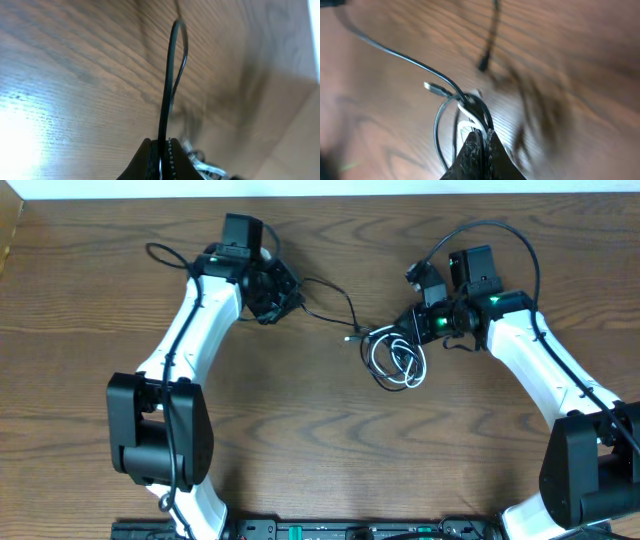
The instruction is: Untangle cables
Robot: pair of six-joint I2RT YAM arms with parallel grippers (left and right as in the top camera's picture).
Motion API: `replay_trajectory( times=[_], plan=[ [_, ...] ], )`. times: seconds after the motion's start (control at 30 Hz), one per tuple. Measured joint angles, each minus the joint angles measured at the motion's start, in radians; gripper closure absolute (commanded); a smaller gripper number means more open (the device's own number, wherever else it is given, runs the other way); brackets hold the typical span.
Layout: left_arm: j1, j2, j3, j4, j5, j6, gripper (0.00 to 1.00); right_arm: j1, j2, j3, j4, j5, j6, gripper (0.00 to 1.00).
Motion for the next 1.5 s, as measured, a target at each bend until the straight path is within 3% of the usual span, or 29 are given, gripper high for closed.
replay_trajectory(
  times=[0.2,0.5,0.77,1.5],
  plan=[
    [-0.079,0.000,0.000,-0.001,-0.026,0.129,0.92,0.004,0.000,-0.062,-0.008,0.097,0.031,0.99],
    [-0.102,0.000,0.000,-0.001,-0.134,0.179,0.92,0.005,0.000,-0.084,-0.014,0.177,0.048,0.99],
    [-0.098,0.000,0.000,-0.001,-0.179,0.186,0.93,-0.012,-0.008,-0.041,-0.018,0.085,0.048,0.99],
    [-0.098,0.000,0.000,-0.005,-0.200,0.232,0.93,-0.148,-0.262,-0.017,-0.067,-0.112,0.005,0.99]
  ],
)
